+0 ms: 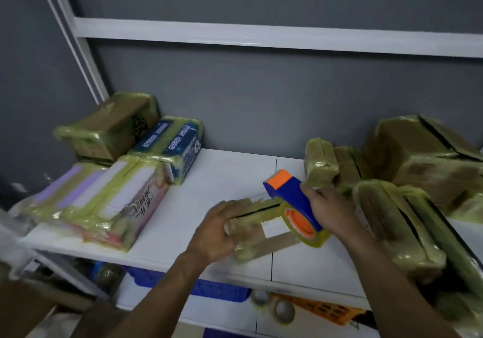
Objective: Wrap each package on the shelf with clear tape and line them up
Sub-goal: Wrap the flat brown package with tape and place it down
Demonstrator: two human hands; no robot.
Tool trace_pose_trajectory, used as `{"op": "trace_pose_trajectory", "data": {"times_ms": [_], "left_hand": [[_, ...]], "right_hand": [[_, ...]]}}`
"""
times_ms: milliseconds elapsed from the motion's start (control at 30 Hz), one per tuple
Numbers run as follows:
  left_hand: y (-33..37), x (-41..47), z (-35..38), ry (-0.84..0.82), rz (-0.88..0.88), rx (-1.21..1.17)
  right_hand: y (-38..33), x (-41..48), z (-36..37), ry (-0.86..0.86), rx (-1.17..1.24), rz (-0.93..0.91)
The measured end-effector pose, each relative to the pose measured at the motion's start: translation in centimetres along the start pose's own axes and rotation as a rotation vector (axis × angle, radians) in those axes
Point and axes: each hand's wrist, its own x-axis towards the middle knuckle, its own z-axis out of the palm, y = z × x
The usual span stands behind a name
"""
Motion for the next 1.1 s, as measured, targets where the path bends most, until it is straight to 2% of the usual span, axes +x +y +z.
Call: {"op": "trace_pose_trajectory", "data": {"times_ms": [67, 133, 267, 333, 433, 567, 733, 867, 933, 967, 1033, 1100], "left_hand": [[-0.1, 0.2, 1.1, -0.148, 0.049, 0.151], [-0.8, 0.6, 1.5, -0.206, 0.020, 0.232], [-3.3, 1.4, -0.4, -0.281, 0.094, 0.230], [-5.2, 1.6, -1.9, -0.336, 0.118, 0.215], [-7.6, 1.5, -4.3, -0.413, 0.047, 0.142], [-9.9, 1.1, -5.3, -0.328, 0.005, 0.029], [-11.2, 0.4, -3.8, -0.110, 0.003, -0.298], [-11.7, -0.4, -1.0, 0.040, -0.011, -0.291], [-11.5, -0.3, -0.1, 0.078, -0.068, -0.393], [-11.3, -0.2, 0.2, 0.122, -0.065, -0.378], [-10.9, 0.5, 0.2, 0.228, -0.015, -0.115], [-10.8, 1.5, -0.4, 0.178, -0.050, -0.053]], "right_hand": [[-0.9, 0.6, 0.5, 0.003, 0.012, -0.015], [-1.8, 1.0, 0.9, -0.009, -0.003, -0.017], [-3.6, 1.7, 1.7, -0.042, 0.088, -0.046], [-4.5, 2.4, 2.5, -0.027, -0.012, -0.071], [-6.0, 3.9, 4.4, -0.069, -0.100, -0.077], [-7.6, 4.9, 6.9, -0.141, -0.109, -0.061], [-7.6, 5.6, 8.3, -0.178, -0.167, -0.022], [-7.9, 6.1, 8.2, -0.183, -0.286, 0.011], [-8.5, 6.6, 8.3, -0.179, -0.337, -0.003], [-8.7, 6.8, 8.4, -0.181, -0.344, -0.010], [-9.1, 7.1, 8.8, -0.166, -0.344, -0.035], [-9.3, 7.3, 9.3, -0.138, -0.322, -0.048]]}}
